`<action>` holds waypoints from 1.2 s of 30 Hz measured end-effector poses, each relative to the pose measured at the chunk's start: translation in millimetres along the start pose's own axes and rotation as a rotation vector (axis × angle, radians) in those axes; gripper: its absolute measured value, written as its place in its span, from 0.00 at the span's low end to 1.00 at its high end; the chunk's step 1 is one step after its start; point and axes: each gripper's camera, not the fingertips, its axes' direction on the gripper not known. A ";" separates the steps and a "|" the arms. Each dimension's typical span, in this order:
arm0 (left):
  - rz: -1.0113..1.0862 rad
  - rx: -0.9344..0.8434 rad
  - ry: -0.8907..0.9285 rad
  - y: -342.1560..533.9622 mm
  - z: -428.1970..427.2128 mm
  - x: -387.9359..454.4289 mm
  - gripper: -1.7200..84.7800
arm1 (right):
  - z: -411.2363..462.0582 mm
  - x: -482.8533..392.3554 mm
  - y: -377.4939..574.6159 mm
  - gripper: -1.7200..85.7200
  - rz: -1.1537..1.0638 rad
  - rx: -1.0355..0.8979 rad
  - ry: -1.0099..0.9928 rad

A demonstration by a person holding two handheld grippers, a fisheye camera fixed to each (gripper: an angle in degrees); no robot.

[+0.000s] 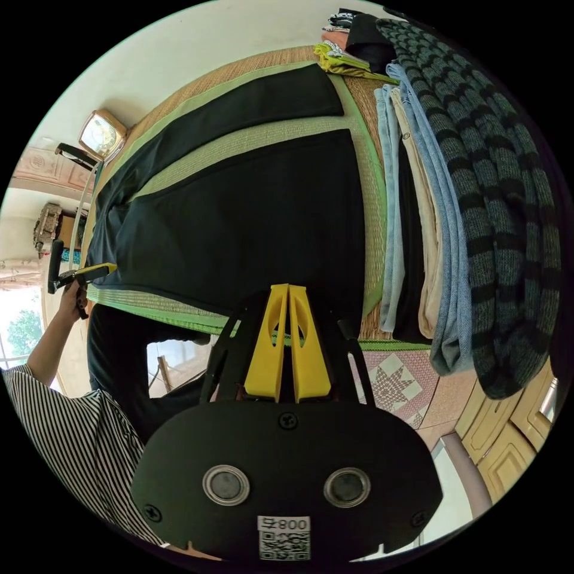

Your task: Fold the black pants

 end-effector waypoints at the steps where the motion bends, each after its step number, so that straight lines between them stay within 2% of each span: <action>1: 0.002 0.005 0.003 -4.1 -2.1 2.9 0.02 | 0.7 1.9 0.3 0.02 0.002 0.001 -0.004; 7: -0.061 0.149 0.070 -20.7 -26.1 0.4 0.02 | -3.8 -0.4 -2.0 0.02 -0.048 0.064 0.026; 12: -0.156 0.282 0.164 -39.7 -50.1 -25.9 0.03 | 6.5 -33.1 -39.4 0.02 -0.194 0.093 -0.010; 16: -0.073 0.323 0.189 -75.2 -62.0 -17.3 0.06 | 17.6 -46.4 -72.3 0.02 -0.244 0.111 0.008; 19: 0.052 0.330 0.241 -115.7 -57.9 12.7 0.08 | 22.6 -40.5 -98.5 0.03 -0.208 0.113 0.054; 25: 0.305 0.313 0.326 -220.6 -35.0 101.5 0.10 | 10.1 -9.2 -121.0 0.09 -0.082 0.232 0.190; 29: 0.410 0.303 0.321 -304.2 -17.9 167.3 0.11 | 16.6 17.4 -129.4 0.11 -0.001 0.255 0.283; 36: 0.435 0.316 0.258 -426.8 8.7 260.3 0.11 | 44.4 52.7 -128.4 0.11 0.089 0.255 0.197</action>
